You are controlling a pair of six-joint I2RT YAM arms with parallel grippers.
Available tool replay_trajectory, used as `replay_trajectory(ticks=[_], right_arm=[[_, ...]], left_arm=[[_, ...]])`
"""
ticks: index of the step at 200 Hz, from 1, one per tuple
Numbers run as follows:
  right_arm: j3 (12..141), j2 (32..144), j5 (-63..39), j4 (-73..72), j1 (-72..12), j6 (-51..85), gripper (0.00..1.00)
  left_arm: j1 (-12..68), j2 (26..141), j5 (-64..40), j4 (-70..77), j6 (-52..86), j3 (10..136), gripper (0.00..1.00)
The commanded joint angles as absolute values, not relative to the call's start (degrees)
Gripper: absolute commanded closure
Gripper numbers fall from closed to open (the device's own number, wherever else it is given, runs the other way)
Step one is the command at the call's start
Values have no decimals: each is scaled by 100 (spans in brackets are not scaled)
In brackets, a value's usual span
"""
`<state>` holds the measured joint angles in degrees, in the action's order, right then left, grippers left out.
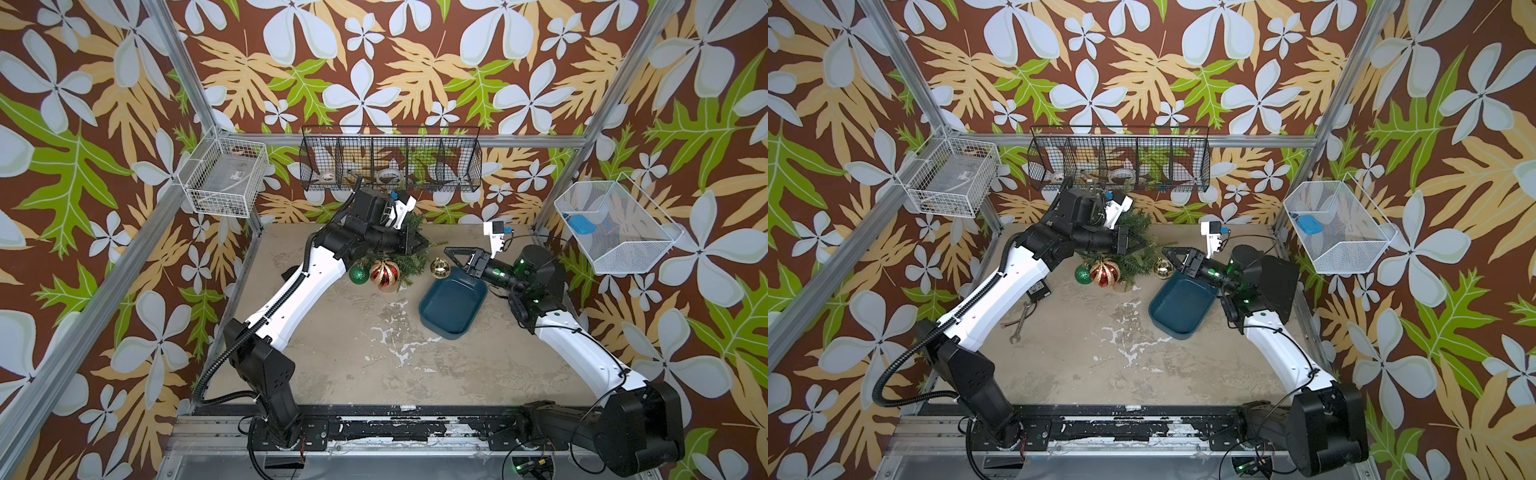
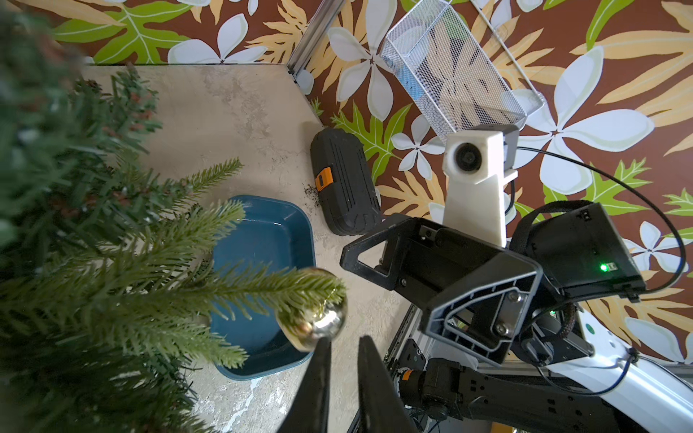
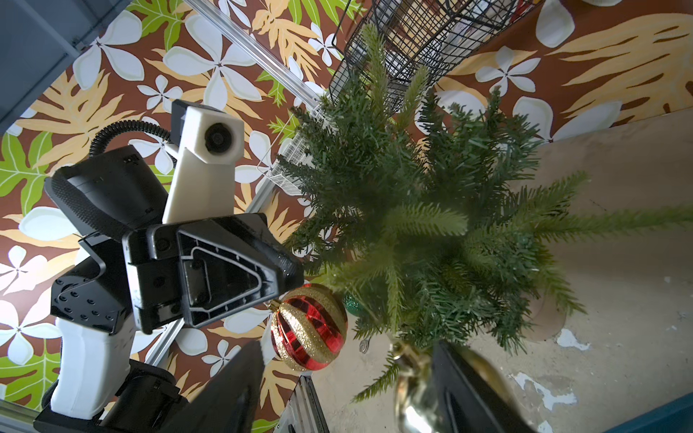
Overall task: Decorate the small christmas tree with ornaments
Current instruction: Hang an ornament on the christmas tree, then reset both arms
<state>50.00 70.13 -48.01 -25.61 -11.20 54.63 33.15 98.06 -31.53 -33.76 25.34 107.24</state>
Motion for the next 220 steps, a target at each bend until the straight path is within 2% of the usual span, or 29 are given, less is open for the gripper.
replay_trajectory(ticks=[1, 62, 113, 135, 220], right_arm=[[5093, 6838, -4684, -2269, -1117, 5146, 27], [5145, 6214, -4435, -1281, -1118, 4499, 26], [5339, 5886, -4192, -530, -1116, 4013, 22], [5405, 5814, -4143, -316, -1118, 3872, 19], [5837, 5532, -3549, 652, -1118, 3169, 8]], left_arm=[[3305, 9655, -3089, -3130, 2598, 10688, 81], [3305, 9469, -3062, -2941, 2722, 10696, 67], [3302, 9279, -3078, -2754, 2778, 10678, 42], [3305, 9148, -3010, -2669, 2752, 10688, 34], [3272, 8429, -2588, -2654, 2541, 10427, 24]])
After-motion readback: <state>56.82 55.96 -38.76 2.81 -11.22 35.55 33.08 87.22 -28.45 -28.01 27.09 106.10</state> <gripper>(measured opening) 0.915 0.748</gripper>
